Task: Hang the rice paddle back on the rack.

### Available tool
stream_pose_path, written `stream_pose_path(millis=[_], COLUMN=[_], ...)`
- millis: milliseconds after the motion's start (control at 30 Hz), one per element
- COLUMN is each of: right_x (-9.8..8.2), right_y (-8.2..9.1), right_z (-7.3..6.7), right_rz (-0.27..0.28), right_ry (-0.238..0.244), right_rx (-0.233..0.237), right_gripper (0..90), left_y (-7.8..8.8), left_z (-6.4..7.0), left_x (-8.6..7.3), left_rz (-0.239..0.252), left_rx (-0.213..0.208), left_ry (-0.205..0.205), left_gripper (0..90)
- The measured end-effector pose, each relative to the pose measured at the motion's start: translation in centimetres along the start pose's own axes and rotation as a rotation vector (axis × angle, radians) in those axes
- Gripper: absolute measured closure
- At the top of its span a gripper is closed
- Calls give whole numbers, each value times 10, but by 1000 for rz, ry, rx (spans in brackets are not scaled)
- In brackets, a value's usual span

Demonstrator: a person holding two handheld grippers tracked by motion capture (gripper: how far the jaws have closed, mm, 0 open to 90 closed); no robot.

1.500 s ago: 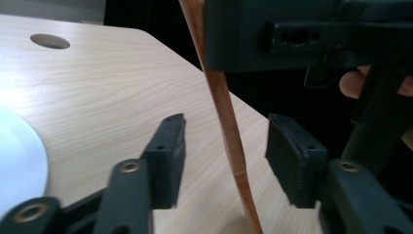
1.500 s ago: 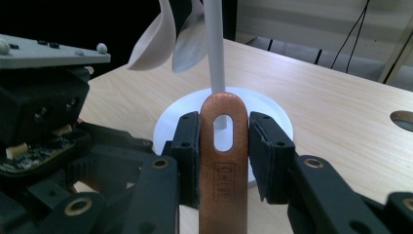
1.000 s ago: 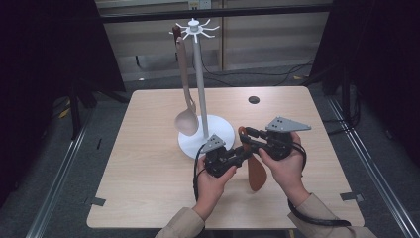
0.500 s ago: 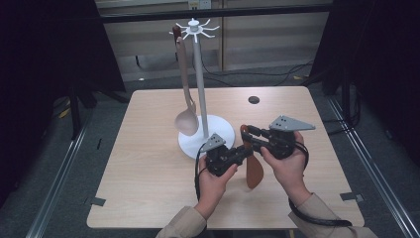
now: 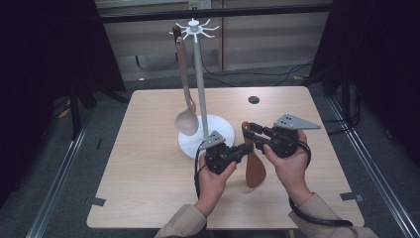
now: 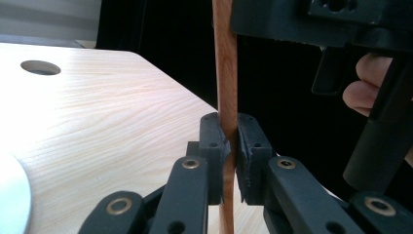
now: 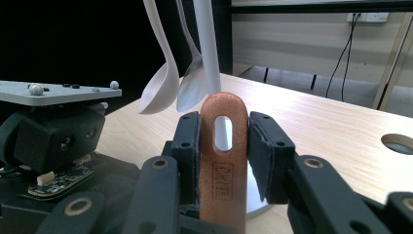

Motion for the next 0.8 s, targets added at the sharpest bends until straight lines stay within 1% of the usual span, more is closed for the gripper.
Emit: stream_pose_path(millis=[100,167,200,267,300,333,367,400,433,467,500,533,600,633,767,800], right_x=[0,-1,-1,-2,-2,-2,-1,-1,-1,-2,-3,-4,-7,-8,-12,-13], right_y=[-1,-2,-3,-4,-5,-5,-5,-4,-4,-5,-5,-6,-7,-7,-6,-6], right_z=[-1,-1,-1,0,1,1,2,3,4,5,5,5,8,9,17,18], right_rz=[1,-3,-5,-13,-5,-3,-5,-2,-2,-15,-27,-23,-35,-36,-42,-48], right_ry=[1,6,13,-6,-12,-6,-3,-7,-10,-10,-9,-1,14,7,13,12], right_rx=[6,5,-9,-24,-26,-26,-26,-32,-32,-32,-26,-27,-38,-46,-59,-62], right_gripper=[667,650,582,478,451,432,405,370,326,297,278,259,219,208,173,165], left_y=[1,2,3,4,5,6,8,9,11,12,14,16,21,24,34,37], left_z=[0,-1,0,0,-1,-1,-2,-3,-4,-6,-7,-8,-11,-13,-21,-22], left_x=[0,1,2,4,4,5,5,5,6,6,6,6,8,9,13,14], left_rz=[-2,-3,1,0,1,0,0,0,1,1,3,2,5,5,4,7], left_rx=[0,-3,-3,-6,-5,-5,-4,-5,-5,2,3,8,12,17,44,49], left_ry=[10,3,5,2,-1,-2,7,5,7,9,12,12,10,12,2,6], left_gripper=[831,831,831,830,831,830,830,830,830,830,830,830,830,830,829,829])
Point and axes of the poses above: each handheld gripper's, and its own axes: y roughly backward along the jaws, x roughly out of its top, z roughly to its right, the point moved 6 cm from there along -y, roughly forward along the jaws, and after that the axes turned 2 degrees about -z, right-handed, at the moved point
